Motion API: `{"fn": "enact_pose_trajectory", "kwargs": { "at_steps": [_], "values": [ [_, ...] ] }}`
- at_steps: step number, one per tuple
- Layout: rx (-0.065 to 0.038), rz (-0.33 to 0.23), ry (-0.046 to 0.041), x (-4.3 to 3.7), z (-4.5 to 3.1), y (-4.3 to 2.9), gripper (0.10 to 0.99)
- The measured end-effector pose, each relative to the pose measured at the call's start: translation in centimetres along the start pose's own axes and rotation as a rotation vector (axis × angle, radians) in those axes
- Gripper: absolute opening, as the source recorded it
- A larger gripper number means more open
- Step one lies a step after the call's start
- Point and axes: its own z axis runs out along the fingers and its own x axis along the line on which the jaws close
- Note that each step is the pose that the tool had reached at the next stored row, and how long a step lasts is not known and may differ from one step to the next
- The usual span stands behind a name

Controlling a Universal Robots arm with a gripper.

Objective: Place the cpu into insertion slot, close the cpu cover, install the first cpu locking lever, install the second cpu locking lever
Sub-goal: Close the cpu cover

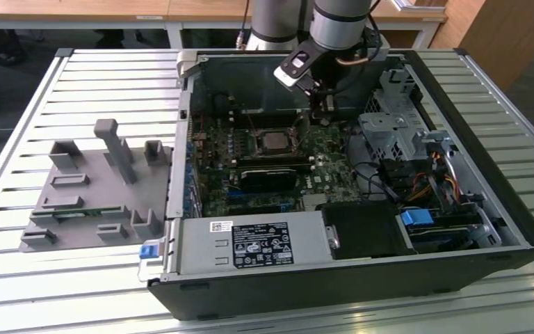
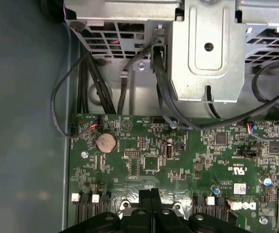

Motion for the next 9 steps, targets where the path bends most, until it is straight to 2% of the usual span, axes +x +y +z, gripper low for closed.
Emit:
{"fn": "enact_pose_trajectory", "kwargs": {
  "at_steps": [9],
  "values": [
    [0.0,0.0,-0.0001,0.01,0.1,-0.77,0.106]
  ]
}}
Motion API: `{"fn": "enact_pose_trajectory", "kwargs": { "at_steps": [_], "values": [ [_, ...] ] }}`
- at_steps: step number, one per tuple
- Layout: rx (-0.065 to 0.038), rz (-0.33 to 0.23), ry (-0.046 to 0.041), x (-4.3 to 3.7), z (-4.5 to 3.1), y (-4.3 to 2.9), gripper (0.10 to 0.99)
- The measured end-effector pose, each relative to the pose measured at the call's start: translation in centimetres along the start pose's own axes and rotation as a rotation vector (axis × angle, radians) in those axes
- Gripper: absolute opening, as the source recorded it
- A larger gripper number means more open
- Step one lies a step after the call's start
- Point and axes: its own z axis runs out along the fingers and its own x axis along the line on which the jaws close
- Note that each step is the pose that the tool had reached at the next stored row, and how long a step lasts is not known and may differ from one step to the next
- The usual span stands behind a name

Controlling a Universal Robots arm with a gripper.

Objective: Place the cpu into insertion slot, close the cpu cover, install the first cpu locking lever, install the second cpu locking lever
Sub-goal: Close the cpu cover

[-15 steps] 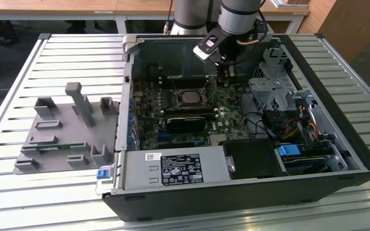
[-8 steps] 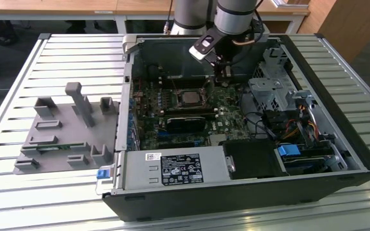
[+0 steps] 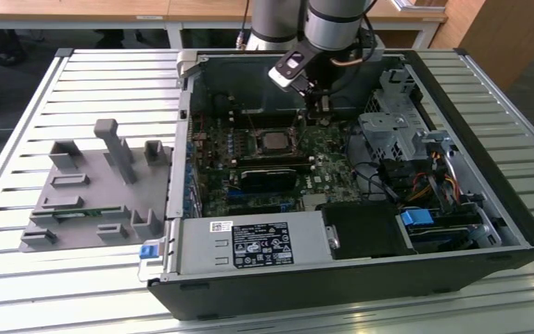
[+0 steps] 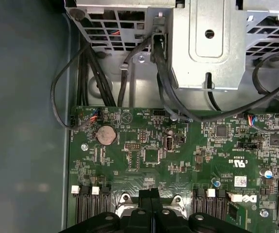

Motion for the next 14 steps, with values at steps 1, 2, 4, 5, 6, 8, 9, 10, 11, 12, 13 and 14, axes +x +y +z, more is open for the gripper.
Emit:
{"fn": "enact_pose_trajectory", "kwargs": {
  "at_steps": [1,2,4,5,6,8,9,10,11,12,13,14],
  "values": [
    [0.0,0.0,-0.0001,0.0,0.01,-0.06,0.106],
    [0.0,0.0,-0.0001,0.0,0.02,-0.13,0.106],
    [0.0,0.0,0.0001,0.0,0.05,-0.26,0.106],
    [0.0,0.0,0.0,0.0,0.06,-0.32,0.106],
    [0.0,0.0,0.0,0.0,0.07,-0.39,0.106],
    [0.0,0.0,0.0,0.0,0.1,-0.5,0.106],
    [0.0,0.0,0.0,0.0,0.11,-0.55,0.106],
    [0.0,0.0,0.0,0.01,0.12,-0.61,0.106],
    [0.0,0.0,0.0,0.01,0.14,-0.68,0.106],
    [0.0,0.0,0.0001,0.01,0.15,-0.74,0.106],
    [0.0,0.0,0.0,0.01,0.16,-0.82,0.106],
    [0.0,0.0,0.0001,0.01,0.17,-0.9,0.106]
  ]
}}
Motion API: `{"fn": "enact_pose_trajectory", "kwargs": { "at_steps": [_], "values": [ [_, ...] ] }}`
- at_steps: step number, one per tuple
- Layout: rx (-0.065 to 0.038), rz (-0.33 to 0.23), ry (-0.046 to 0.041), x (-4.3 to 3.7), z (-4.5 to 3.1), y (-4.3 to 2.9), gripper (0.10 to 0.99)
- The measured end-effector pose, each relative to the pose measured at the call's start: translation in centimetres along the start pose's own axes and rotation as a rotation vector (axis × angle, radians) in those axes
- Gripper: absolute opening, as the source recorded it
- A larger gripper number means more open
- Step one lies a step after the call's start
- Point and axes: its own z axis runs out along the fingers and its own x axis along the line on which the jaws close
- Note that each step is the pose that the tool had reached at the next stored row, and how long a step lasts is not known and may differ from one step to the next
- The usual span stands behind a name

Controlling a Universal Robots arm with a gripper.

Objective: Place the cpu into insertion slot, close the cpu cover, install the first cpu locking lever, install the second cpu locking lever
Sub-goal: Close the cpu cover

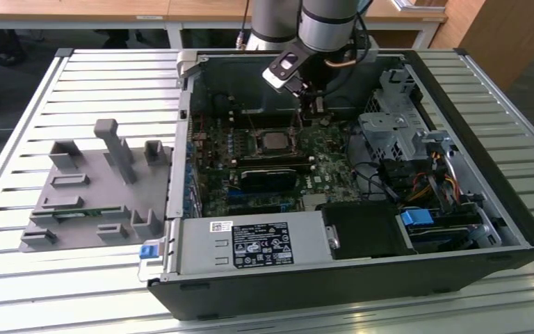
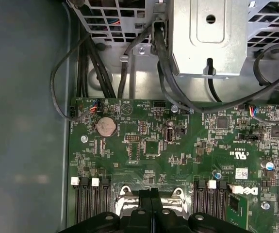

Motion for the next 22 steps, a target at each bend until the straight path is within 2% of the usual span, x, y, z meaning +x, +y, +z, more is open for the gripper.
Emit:
{"fn": "enact_pose_trajectory", "kwargs": {
  "at_steps": [16,22],
  "values": [
    [0.0,0.0,-0.0002,0.01,0.53,-1.21,0.106],
    [0.0,0.0,-0.0006,0.01,0.73,-2.19,0.106]
  ]
}}
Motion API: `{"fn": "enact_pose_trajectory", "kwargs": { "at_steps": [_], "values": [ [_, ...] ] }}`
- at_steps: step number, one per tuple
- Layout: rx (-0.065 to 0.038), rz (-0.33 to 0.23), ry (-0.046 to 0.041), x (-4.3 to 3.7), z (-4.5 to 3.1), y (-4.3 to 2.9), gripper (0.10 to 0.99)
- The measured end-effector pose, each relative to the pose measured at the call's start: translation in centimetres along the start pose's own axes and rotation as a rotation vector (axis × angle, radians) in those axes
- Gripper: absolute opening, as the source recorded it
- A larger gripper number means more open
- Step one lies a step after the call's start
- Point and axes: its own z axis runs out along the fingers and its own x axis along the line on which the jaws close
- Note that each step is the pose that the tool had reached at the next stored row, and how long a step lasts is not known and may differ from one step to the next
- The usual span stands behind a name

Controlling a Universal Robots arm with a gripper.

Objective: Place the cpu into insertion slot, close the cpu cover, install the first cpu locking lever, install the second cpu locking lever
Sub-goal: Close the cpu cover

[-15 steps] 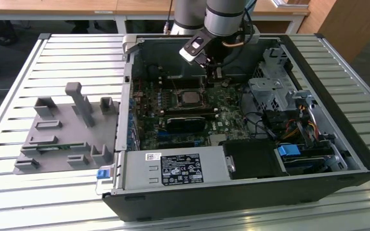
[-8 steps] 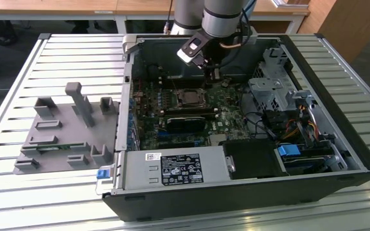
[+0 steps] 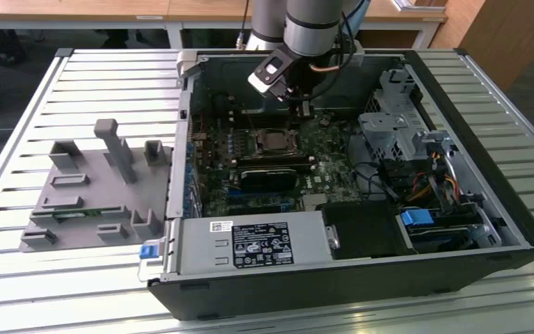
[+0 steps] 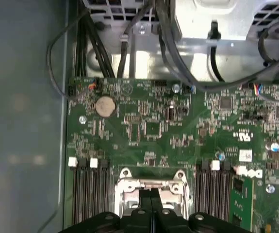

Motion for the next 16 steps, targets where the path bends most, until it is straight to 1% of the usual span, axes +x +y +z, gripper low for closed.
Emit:
{"fn": "enact_pose_trajectory", "kwargs": {
  "at_steps": [7,13,16],
  "values": [
    [0.0,0.0,0.0003,0.02,0.14,-1.6,0.106],
    [0.0,0.0,0.0004,0.03,0.26,-2.22,0.106],
    [0.0,0.0,0.0002,0.03,0.44,-2.69,0.106]
  ]
}}
